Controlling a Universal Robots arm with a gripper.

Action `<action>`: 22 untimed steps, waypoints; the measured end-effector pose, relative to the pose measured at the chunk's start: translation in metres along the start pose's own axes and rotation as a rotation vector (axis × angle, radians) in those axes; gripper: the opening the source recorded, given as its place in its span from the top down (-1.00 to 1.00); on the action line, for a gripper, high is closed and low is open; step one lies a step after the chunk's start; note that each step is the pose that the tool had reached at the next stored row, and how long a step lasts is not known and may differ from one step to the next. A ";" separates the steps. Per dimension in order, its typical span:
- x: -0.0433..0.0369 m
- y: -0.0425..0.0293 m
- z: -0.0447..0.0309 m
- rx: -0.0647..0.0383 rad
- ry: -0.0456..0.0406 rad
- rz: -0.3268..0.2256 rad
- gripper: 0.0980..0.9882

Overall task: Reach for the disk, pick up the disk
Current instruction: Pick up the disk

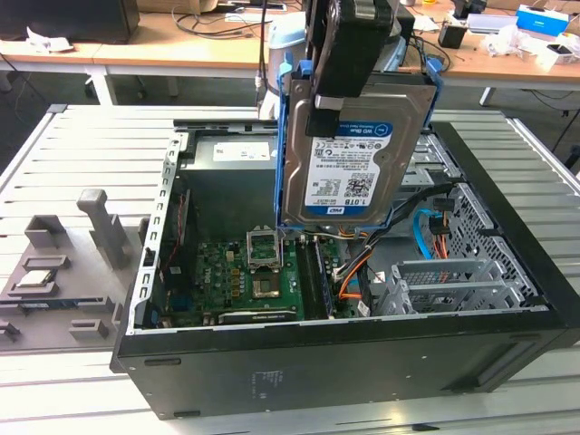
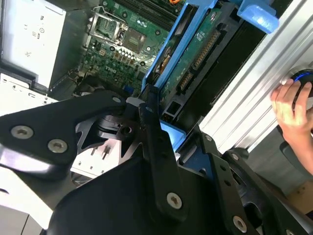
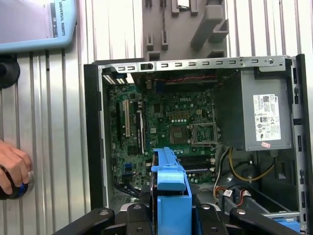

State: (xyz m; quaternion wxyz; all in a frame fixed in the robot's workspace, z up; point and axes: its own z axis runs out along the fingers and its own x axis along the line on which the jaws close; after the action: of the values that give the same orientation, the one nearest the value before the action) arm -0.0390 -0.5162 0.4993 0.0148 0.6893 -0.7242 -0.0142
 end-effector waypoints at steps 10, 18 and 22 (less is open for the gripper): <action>0.0194 -0.0010 0.0000 0.000 0.0001 0.000 0.39; 0.0366 -0.0018 0.0000 0.000 0.0000 0.000 0.39; 0.0454 -0.0023 0.0000 0.000 0.0000 0.000 0.39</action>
State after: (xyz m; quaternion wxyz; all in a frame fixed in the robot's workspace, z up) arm -0.0390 -0.5617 0.4993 0.0148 0.6893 -0.7242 -0.0142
